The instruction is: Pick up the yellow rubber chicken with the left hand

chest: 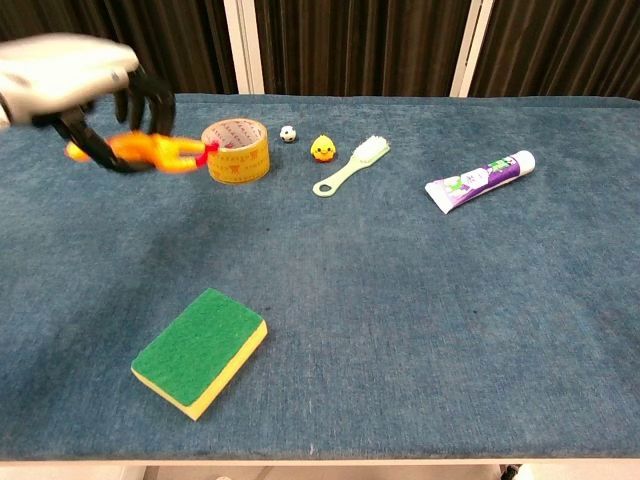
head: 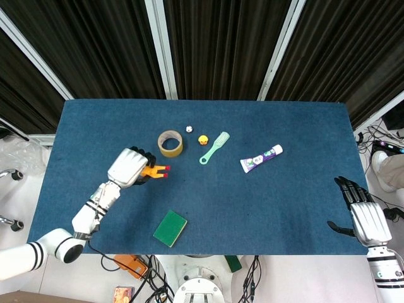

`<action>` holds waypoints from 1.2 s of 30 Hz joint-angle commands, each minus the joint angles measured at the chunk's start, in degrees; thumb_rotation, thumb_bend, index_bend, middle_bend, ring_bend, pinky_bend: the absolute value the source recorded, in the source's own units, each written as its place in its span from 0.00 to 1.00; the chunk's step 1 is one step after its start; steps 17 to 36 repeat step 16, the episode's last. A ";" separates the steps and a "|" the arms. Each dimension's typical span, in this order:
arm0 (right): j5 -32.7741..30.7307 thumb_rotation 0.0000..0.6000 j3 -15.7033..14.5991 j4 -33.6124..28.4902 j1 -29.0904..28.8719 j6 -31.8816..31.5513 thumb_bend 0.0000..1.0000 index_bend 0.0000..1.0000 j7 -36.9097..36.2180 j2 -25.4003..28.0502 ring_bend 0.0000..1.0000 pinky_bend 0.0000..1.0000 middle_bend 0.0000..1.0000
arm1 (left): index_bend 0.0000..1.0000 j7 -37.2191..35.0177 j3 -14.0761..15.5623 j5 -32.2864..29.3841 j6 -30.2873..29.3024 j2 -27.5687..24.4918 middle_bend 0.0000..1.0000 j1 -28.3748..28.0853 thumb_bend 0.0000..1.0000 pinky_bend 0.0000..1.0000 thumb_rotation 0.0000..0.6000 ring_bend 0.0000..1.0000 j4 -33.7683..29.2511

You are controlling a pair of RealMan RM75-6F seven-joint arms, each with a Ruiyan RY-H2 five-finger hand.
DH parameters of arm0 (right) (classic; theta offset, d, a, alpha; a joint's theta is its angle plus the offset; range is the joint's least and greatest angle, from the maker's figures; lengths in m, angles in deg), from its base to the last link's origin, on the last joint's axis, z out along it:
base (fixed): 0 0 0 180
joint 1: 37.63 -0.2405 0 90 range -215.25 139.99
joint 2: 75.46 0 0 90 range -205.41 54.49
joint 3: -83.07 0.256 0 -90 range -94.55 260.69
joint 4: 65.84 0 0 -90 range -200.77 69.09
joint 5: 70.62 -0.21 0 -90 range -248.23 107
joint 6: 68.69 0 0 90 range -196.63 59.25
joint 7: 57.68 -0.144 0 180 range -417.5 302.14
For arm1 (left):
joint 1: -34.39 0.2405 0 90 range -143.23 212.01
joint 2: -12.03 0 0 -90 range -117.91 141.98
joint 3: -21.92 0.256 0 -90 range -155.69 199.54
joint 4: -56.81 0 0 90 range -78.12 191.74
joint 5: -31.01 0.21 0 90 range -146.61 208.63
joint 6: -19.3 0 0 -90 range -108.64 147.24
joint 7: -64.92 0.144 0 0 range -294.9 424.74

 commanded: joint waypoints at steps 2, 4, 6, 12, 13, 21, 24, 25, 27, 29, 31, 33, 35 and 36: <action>0.03 1.00 -0.05 -0.04 0.03 -0.01 0.21 0.08 0.08 -0.03 0.16 0.22 0.13 | 0.63 3.93 -2.09 2.26 -6.97 -9.15 0.64 2.67 0.42 0.47 1.00 0.50 -10.09; 0.03 1.00 -0.06 -0.08 0.03 -0.01 0.21 0.08 0.15 -0.03 0.16 0.22 0.13 | 0.63 2.32 -2.22 4.22 -10.43 -12.14 0.64 4.43 0.42 0.47 1.00 0.50 -13.33; 0.01 1.00 -0.09 -0.13 0.06 -0.02 0.21 0.08 0.21 -0.06 0.16 0.22 0.13 | 0.63 0.16 -2.04 6.31 -13.61 -14.07 0.64 6.07 0.42 0.47 1.00 0.50 -15.22; -0.20 1.00 -0.06 -0.33 0.07 0.09 0.21 0.08 0.62 -0.21 0.16 0.22 0.13 | 0.63 -3.54 0.38 12.89 -20.28 -17.91 0.64 10.24 0.41 0.49 1.00 0.51 -17.38; -0.30 1.00 -0.03 -0.39 0.07 0.10 0.21 0.08 0.63 -0.21 0.16 0.22 0.13 | 0.63 -3.99 0.59 13.48 -21.01 -18.32 0.64 10.74 0.41 0.49 1.00 0.51 -17.63; -0.58 1.00 0.01 -0.53 0.10 0.21 0.21 0.08 0.51 -0.17 0.16 0.22 0.13 | 0.63 -5.57 0.96 14.47 -22.03 -19.13 0.64 11.54 0.41 0.49 1.00 0.51 -17.94; -0.58 1.00 0.01 -0.53 0.10 0.21 0.21 0.08 0.51 -0.17 0.16 0.22 0.13 | 0.63 -5.57 0.96 14.47 -22.03 -19.13 0.64 11.54 0.41 0.49 1.00 0.51 -17.94; -0.58 1.00 0.01 -0.53 0.10 0.21 0.21 0.08 0.51 -0.17 0.16 0.22 0.13 | 0.63 -5.57 0.96 14.47 -22.03 -19.13 0.64 11.54 0.41 0.49 1.00 0.51 -17.94; -0.58 1.00 0.01 -0.53 0.10 0.21 0.21 0.08 0.51 -0.17 0.16 0.22 0.13 | 0.63 -5.57 0.96 14.47 -22.03 -19.13 0.64 11.54 0.41 0.49 1.00 0.51 -17.94; -0.58 1.00 0.01 -0.53 0.10 0.21 0.21 0.08 0.51 -0.17 0.16 0.22 0.13 | 0.63 -5.57 0.96 14.47 -22.03 -19.13 0.64 11.54 0.41 0.49 1.00 0.51 -17.94; -0.58 1.00 0.01 -0.53 0.10 0.21 0.21 0.08 0.51 -0.17 0.16 0.22 0.13 | 0.63 -5.57 0.96 14.47 -22.03 -19.13 0.64 11.54 0.41 0.49 1.00 0.51 -17.94; -0.58 1.00 0.01 -0.53 0.10 0.21 0.21 0.08 0.51 -0.17 0.16 0.22 0.13 | 0.63 -5.57 0.96 14.47 -22.03 -19.13 0.64 11.54 0.41 0.49 1.00 0.51 -17.94; -0.58 1.00 0.01 -0.53 0.10 0.21 0.21 0.08 0.51 -0.17 0.16 0.22 0.13 | 0.63 -5.57 0.96 14.47 -22.03 -19.13 0.64 11.54 0.41 0.49 1.00 0.51 -17.94; -0.58 1.00 0.01 -0.53 0.10 0.21 0.21 0.08 0.51 -0.17 0.16 0.22 0.13 | 0.63 -5.57 0.96 14.47 -22.03 -19.13 0.64 11.54 0.41 0.49 1.00 0.51 -17.94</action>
